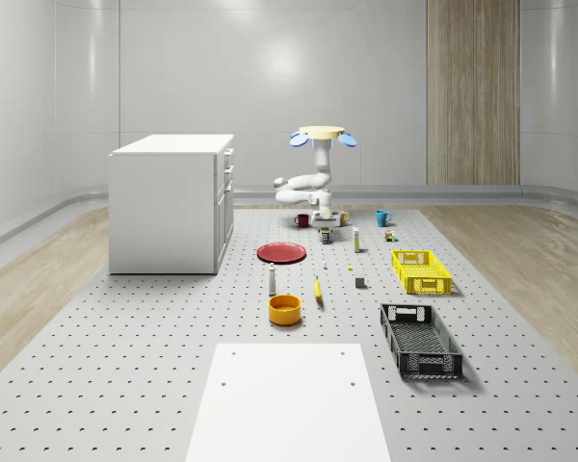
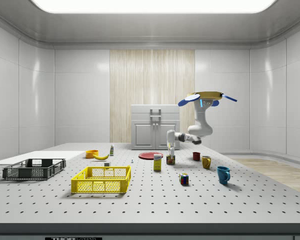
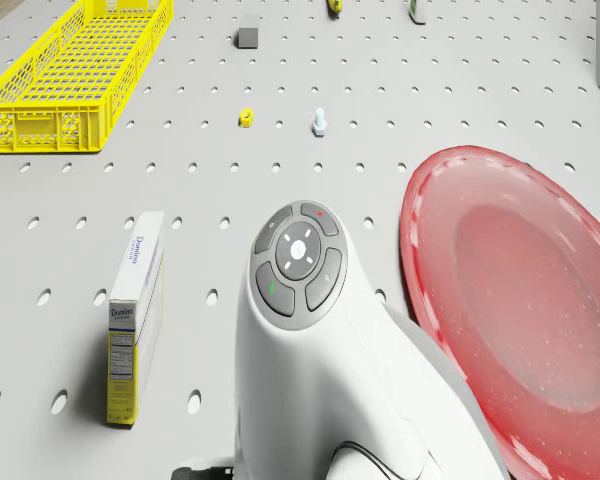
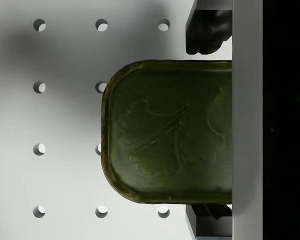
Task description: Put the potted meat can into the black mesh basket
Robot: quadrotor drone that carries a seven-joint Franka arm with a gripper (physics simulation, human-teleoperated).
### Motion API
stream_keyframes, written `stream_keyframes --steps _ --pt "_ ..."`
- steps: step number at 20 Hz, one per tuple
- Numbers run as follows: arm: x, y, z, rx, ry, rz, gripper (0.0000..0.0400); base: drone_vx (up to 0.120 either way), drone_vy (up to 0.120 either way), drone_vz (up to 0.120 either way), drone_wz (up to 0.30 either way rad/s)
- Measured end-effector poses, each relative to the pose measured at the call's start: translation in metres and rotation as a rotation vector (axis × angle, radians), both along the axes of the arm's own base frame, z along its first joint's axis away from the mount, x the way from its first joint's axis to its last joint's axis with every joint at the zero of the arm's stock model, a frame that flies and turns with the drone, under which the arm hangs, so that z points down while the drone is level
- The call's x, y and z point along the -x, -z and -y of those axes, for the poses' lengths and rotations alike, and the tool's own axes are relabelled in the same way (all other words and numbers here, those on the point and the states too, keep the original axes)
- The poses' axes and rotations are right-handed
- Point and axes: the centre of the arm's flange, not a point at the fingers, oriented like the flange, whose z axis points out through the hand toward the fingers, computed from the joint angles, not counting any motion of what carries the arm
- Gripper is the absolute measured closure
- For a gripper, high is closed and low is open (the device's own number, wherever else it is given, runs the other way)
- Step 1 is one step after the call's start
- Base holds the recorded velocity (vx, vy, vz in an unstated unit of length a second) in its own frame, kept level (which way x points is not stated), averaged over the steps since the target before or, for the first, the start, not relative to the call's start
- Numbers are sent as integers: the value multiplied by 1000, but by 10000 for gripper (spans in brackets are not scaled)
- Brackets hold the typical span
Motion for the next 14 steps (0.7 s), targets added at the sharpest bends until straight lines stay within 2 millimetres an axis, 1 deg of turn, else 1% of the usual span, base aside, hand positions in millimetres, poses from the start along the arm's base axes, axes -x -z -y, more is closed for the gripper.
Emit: stream_keyframes --steps 1,2,4,9,14 --pt "-1 0 0 0 0 0 66 0 0 0 0" --pt "-1 -1 0 0 0 0 80 0 0 0 0" --pt "-2 -1 0 2 4 0 93 0 0 0 0" --pt "-3 -2 0 3 5 -1 109 0 0 0 0" --pt "-4 11 0 5 1 -1 110 0 0 0 0"
